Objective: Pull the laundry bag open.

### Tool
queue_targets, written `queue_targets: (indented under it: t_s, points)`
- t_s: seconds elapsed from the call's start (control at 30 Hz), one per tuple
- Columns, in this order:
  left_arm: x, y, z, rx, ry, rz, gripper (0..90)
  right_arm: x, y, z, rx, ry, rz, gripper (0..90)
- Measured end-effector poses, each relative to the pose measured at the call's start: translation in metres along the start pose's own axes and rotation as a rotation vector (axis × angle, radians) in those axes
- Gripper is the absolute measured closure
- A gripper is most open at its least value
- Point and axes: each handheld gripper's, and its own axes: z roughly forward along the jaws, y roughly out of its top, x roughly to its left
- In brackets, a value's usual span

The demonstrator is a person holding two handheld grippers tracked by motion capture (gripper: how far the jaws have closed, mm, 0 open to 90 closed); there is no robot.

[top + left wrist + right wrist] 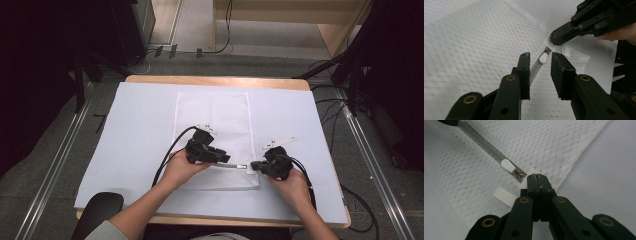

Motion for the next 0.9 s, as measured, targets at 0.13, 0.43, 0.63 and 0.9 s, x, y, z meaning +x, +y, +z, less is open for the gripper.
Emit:
queue_targets:
  t_s: [0.13,0.43,0.63,0.9]
  points:
    - [-0.005,0.000,0.012,0.044,0.001,0.014,77.7,0.001,0.000,0.000,0.003,-0.006,-0.013,90.0]
    - [-0.010,0.001,0.032,0.136,0.015,-0.047,85.3,0.002,0.000,0.000,0.003,-0.011,-0.033,90.0]
    - [-0.001,0.004,0.039,0.145,-0.001,-0.166,85.2,0.001,0.001,0.000,0.008,-0.010,-0.045,90.0]
    - [-0.003,0.008,0.049,0.145,-0.031,-0.243,83.8,0.003,0.001,0.000,0.011,-0.015,-0.048,90.0]
